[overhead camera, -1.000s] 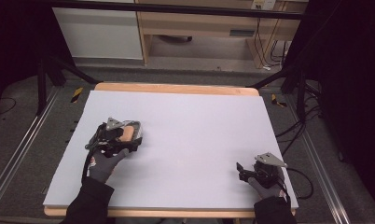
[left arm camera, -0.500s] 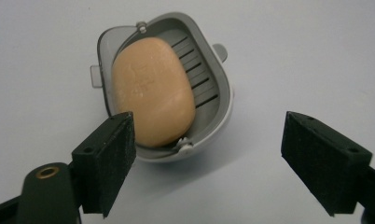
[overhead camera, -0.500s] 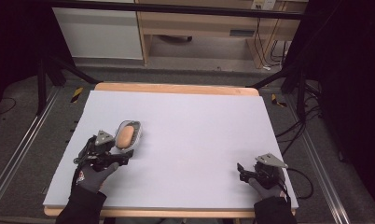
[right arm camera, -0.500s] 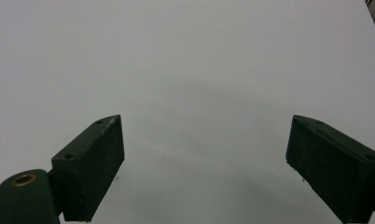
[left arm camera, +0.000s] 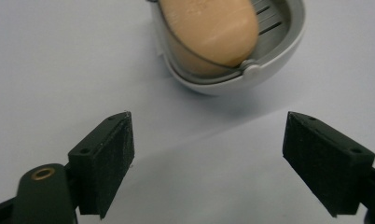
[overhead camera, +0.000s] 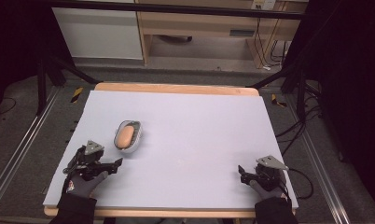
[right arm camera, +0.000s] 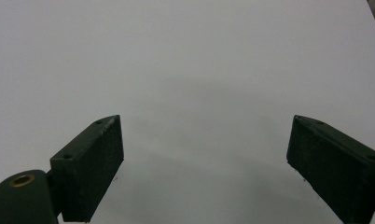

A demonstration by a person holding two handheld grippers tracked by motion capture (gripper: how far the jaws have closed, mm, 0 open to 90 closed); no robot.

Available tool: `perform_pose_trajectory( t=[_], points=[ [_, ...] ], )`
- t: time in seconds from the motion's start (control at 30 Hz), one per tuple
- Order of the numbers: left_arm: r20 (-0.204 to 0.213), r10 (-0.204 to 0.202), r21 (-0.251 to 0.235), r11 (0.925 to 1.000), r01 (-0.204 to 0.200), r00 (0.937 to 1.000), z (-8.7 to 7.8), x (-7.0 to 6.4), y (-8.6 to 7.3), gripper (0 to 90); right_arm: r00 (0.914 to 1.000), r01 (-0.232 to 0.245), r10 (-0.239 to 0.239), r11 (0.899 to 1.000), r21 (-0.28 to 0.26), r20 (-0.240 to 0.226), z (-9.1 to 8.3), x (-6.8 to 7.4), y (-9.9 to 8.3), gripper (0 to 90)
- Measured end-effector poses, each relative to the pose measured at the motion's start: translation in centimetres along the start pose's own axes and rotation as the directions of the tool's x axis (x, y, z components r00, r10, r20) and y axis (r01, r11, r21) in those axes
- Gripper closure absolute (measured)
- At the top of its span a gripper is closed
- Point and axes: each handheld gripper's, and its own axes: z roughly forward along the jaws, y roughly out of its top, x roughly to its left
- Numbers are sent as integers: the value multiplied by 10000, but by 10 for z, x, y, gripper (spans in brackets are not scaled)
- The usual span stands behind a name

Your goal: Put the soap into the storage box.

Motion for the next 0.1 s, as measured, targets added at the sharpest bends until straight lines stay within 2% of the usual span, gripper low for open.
perform_pose_trajectory(
  t=[0.1],
  points=[
    [-124, -166, 17, 9999, 166, 9998, 2, 5, -3, 162, 10000, 48, -48, 10000, 12, -36, 0, 0, 0, 109]
  ],
)
